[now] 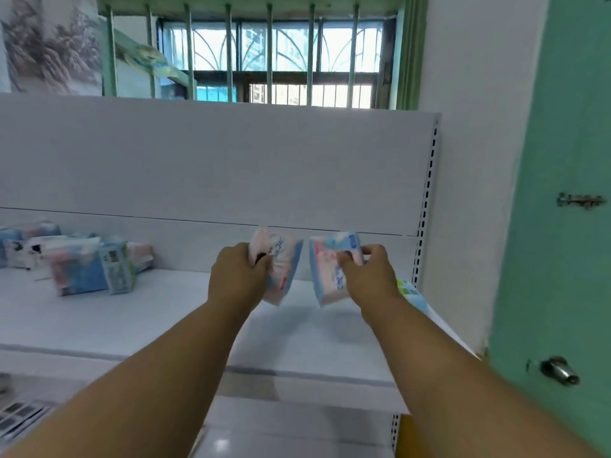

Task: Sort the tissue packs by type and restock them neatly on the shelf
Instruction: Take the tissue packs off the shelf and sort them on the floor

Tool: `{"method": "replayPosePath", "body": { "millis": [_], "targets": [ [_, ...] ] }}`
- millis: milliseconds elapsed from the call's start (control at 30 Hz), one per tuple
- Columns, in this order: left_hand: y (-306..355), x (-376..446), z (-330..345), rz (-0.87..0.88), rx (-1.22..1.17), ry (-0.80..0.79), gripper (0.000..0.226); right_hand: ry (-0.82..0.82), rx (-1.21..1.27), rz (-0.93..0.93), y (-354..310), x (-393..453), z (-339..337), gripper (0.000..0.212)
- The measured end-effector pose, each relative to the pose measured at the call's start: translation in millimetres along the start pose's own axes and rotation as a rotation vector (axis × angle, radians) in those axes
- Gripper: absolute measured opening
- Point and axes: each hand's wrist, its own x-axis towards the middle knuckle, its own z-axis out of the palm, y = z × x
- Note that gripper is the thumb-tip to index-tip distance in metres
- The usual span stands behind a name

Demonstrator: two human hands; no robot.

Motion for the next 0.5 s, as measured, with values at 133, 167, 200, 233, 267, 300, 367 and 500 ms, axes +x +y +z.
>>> {"method": "replayPosePath", "body": {
  "millis": [133, 167, 200, 233, 267, 300, 367, 500],
  "targets": [
    [9.0, -59.7, -50.4, -0.092, -0.377, -0.057, 0.010, -0.050, 0.314, 0.134, -26.6, -80.7, 12.2, 0.028],
    [9.1, -75.1, -62.1, -0.097, -0.398, -0.063, 0.010, -0.045, 0.307, 0.126, -30.1, -101.3, 14.7, 0.029],
    [7.9, -90.3, -73.6, -0.101, -0.410, -0.071, 0.012, -0.031, 0.286, 0.114, -32.7, -121.0, 15.9, 0.031],
    [6.3, -105.9, -86.0, -0.115, -0.420, -0.085, 0.015, -0.020, 0.254, 0.101, -34.6, -140.4, 16.5, 0.034],
    [3.2, -121.6, -97.8, -0.135, -0.426, -0.104, 0.019, -0.011, 0.216, 0.093, -36.4, -160.7, 16.2, 0.037],
    [-0.4, -137.6, -109.0, -0.155, -0.427, -0.125, 0.024, -0.004, 0.186, 0.092, -37.5, -181.0, 15.4, 0.039],
    [-9.5, -171.5, -132.5, -0.187, -0.399, -0.142, 0.029, -0.007, 0.141, 0.095, -39.6, -222.6, 12.7, 0.040],
    [-31.3, -251.5, -181.9, -0.239, -0.315, -0.106, 0.031, -0.071, 0.198, 0.110, -32.4, -311.6, 7.6, 0.036]
  ]
}}
